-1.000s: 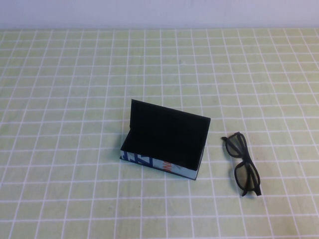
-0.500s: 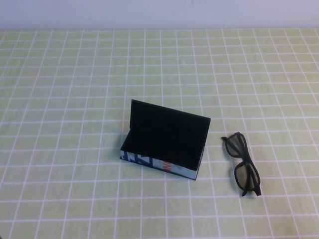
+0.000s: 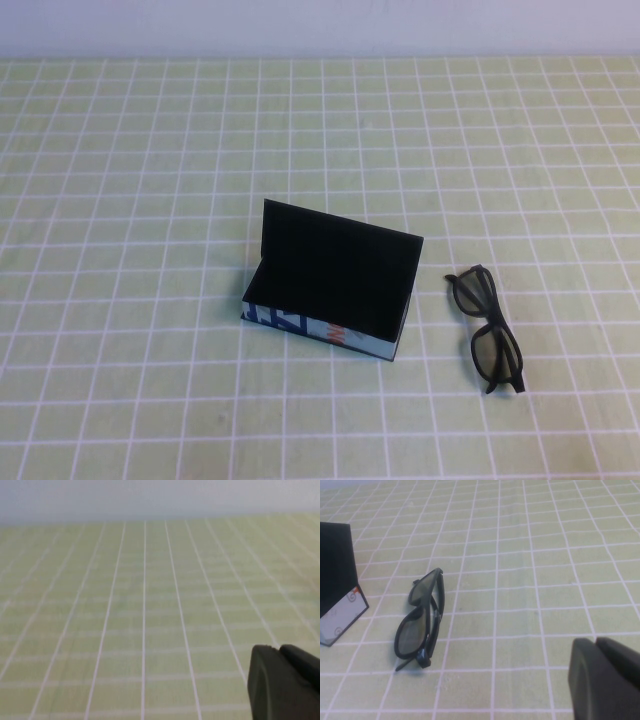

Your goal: Take glasses out of glasses case

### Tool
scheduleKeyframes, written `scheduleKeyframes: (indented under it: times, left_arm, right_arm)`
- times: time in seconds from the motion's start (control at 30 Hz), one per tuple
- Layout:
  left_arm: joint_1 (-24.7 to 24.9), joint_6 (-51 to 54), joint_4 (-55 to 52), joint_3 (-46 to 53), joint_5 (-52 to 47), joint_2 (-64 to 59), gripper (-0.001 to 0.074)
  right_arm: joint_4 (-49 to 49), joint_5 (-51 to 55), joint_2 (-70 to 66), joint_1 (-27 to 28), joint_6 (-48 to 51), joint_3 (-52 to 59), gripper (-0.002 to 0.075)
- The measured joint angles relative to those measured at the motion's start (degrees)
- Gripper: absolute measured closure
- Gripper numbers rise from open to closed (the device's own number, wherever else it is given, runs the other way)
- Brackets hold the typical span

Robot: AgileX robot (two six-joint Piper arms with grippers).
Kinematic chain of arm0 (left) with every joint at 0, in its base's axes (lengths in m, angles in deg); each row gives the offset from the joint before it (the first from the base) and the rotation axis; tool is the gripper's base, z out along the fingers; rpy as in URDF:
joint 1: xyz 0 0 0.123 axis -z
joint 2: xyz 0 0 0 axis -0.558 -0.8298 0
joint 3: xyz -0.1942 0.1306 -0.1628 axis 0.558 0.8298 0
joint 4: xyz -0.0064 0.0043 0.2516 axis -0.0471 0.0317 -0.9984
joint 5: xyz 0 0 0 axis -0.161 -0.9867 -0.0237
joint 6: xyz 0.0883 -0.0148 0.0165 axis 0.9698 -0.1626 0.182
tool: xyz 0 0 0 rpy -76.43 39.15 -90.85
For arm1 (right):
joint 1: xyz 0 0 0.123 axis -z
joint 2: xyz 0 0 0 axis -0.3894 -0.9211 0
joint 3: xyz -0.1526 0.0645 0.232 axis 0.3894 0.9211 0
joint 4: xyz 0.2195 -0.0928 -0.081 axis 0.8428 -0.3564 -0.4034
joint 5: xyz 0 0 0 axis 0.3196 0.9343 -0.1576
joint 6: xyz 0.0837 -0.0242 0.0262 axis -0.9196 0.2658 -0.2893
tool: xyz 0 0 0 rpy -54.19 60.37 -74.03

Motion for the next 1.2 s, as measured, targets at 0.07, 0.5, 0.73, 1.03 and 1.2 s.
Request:
scheduleKeyframes:
  times: [0.07, 0.5, 0.73, 1.03, 1.2]
  left_arm:
    - [0.0, -0.32, 0.0, 0.11, -5.44, 0.11, 0.0739]
    - [0.0, -1.44, 0.0, -0.01, -8.87, 0.09, 0.0739]
    - [0.0, -1.58, 0.36, -0.01, -8.87, 0.09, 0.0739]
    - [0.0, -1.58, 0.36, -0.01, -8.87, 0.09, 0.0739]
    - [0.0, -1.58, 0.36, -0.01, -8.87, 0.09, 0.0739]
  right_arm:
    - [0.0, 0.0, 0.0, 0.0, 0.0, 0.0, 0.0743]
    - [0.0, 0.0, 0.0, 0.0, 0.0, 0.0, 0.0743]
    - [0.0, 0.0, 0.0, 0.0, 0.0, 0.0, 0.0743]
    - [0.0, 0.0, 0.0, 0.0, 0.0, 0.0, 0.0743]
    - [0.0, 0.0, 0.0, 0.0, 0.0, 0.0, 0.0743]
